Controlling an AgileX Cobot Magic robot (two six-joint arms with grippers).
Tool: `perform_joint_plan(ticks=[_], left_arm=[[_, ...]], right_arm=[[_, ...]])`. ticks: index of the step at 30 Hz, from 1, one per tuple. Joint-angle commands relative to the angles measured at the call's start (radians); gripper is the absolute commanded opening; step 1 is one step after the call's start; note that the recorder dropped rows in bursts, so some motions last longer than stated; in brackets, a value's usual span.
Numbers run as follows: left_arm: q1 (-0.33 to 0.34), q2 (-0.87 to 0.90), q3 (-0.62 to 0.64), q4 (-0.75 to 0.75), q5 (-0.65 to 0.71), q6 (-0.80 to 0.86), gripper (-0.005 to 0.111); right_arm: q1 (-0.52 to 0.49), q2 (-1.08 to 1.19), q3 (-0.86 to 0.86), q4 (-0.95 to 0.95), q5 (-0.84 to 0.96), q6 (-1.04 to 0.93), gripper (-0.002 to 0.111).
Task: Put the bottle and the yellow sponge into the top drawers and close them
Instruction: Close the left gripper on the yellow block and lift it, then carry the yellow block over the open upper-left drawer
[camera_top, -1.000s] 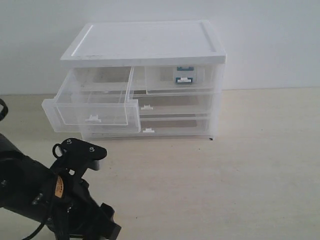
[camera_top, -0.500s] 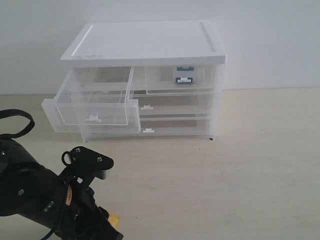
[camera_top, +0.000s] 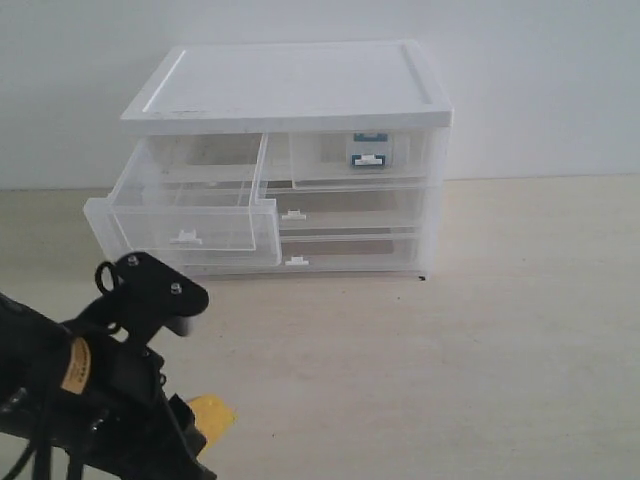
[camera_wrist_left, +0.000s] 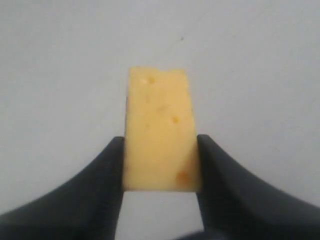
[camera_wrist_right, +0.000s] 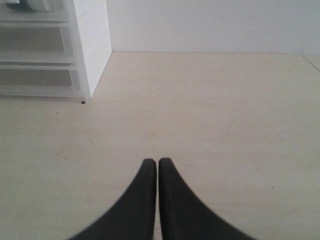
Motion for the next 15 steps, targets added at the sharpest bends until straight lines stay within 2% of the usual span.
perform_joint_plan(ticks=[1, 10, 15], left_arm=[[-0.014, -0.135, -0.024, -0.010, 0.026, 0.027, 0.004], [-0.014, -0.190, -0.173, 0.025, 0.048, 0.023, 0.004], [0.044, -0.176, -0.263, 0.217, 0.048, -0.164, 0.004]], right_arm=[[0.001, -0.004, 0.000, 0.002, -0.005, 0.001, 0.000], [0.001, -0.004, 0.000, 0.002, -0.005, 0.001, 0.000], [0.001, -0.004, 0.000, 0.002, -0.005, 0.001, 0.000]])
